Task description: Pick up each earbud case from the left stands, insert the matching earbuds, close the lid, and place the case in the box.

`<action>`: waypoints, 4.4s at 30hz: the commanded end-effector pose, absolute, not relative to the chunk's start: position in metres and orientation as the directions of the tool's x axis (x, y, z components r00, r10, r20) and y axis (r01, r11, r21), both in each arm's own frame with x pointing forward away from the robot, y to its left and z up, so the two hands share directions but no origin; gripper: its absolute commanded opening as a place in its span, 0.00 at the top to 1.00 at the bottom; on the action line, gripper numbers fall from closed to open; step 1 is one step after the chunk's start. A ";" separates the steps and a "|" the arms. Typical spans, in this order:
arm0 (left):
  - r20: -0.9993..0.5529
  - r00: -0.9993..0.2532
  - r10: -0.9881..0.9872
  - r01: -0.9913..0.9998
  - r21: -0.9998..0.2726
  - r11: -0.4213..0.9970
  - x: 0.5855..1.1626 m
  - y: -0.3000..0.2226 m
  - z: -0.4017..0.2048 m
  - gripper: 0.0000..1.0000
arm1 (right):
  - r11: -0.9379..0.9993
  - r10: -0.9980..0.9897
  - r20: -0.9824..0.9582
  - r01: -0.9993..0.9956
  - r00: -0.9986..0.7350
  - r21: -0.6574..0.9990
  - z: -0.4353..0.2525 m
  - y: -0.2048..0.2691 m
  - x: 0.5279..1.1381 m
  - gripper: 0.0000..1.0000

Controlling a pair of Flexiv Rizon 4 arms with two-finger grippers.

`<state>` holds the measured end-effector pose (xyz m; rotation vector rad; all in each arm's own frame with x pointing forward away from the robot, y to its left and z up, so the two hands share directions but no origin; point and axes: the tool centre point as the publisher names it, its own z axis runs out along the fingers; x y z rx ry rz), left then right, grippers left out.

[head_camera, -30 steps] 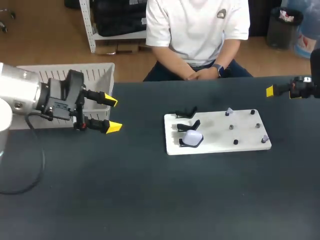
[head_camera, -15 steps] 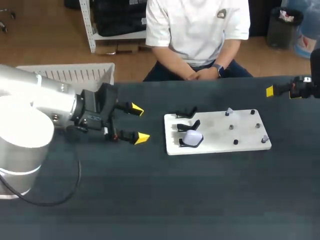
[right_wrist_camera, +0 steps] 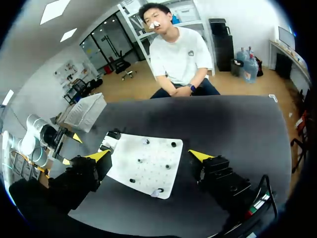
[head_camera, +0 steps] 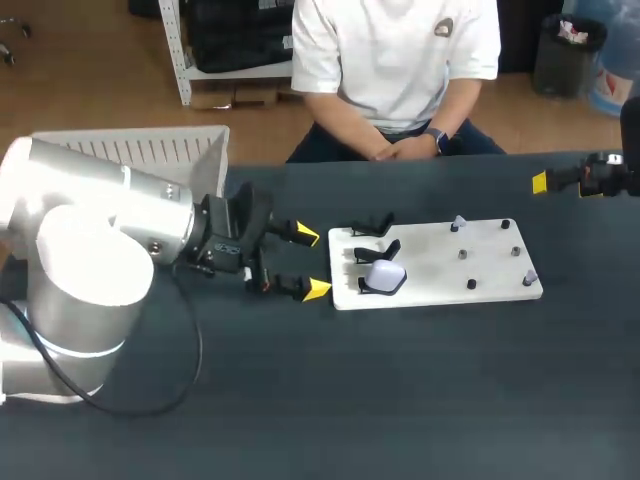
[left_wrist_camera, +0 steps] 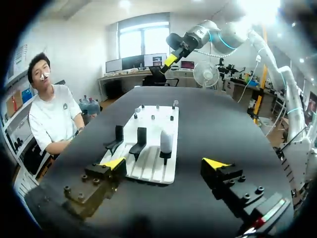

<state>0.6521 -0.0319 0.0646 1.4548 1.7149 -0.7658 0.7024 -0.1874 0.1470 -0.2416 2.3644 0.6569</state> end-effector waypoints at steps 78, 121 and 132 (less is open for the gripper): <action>-0.874 -0.088 0.479 0.996 -0.080 0.036 0.665 -0.127 0.013 0.55 | 0.861 0.000 -0.644 -0.327 -0.765 0.388 0.149 -0.186 0.701 0.00; -0.917 -0.019 0.397 0.998 0.005 0.060 0.683 -0.130 0.089 1.00 | 0.822 -0.135 -0.618 -0.436 -0.775 0.367 0.148 -0.136 0.687 0.00; -0.934 0.033 0.356 0.996 0.060 0.067 0.703 -0.164 0.115 1.00 | 0.790 -0.203 -0.609 -0.496 -0.767 0.361 0.146 -0.101 0.666 0.00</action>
